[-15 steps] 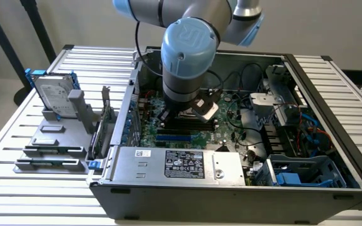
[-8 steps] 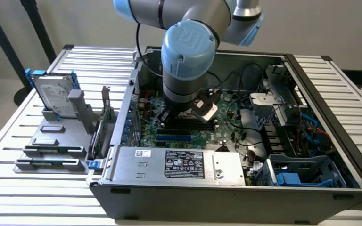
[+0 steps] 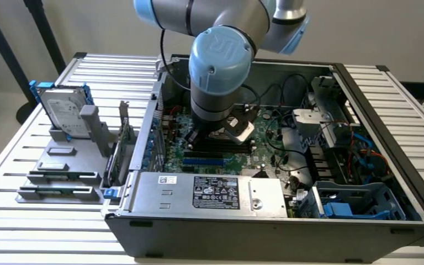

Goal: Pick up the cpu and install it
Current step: 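Install the first cpu locking lever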

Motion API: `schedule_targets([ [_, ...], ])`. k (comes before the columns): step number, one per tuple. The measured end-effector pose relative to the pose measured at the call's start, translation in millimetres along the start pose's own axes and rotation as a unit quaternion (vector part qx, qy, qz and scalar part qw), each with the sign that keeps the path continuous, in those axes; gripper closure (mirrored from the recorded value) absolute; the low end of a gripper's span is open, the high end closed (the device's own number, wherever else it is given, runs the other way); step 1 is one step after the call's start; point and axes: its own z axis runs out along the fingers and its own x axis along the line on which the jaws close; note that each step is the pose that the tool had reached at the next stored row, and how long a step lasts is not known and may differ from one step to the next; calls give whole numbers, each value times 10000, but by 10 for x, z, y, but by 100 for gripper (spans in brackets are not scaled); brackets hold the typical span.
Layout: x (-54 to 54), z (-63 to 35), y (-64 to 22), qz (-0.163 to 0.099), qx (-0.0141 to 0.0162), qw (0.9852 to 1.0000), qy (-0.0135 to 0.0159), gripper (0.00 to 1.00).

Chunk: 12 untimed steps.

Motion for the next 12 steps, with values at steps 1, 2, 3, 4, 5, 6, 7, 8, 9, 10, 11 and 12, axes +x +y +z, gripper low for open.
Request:
schedule_targets([
  [1,0,7,0,0,-2,10000,-3,89],
  [2,0,10,1,0,-9,10000,-12,89],
  [3,-1,12,0,1,-22,10000,-27,89],
  [4,-1,13,0,2,-41,10000,-50,89],
  [5,0,15,0,2,-59,10000,-73,89],
  [6,1,16,1,3,-71,9999,-90,89],
  [7,2,13,0,5,-77,9999,-103,89],
  [8,4,4,-2,7,-78,9999,-112,89],
  [9,9,-20,-9,11,-76,9999,-120,89],
  [10,16,-51,-17,15,-76,9999,-133,89],
  [11,27,-77,-27,16,-69,9999,-130,89],
  [12,38,-101,-35,18,-64,9999,-132,89],
])
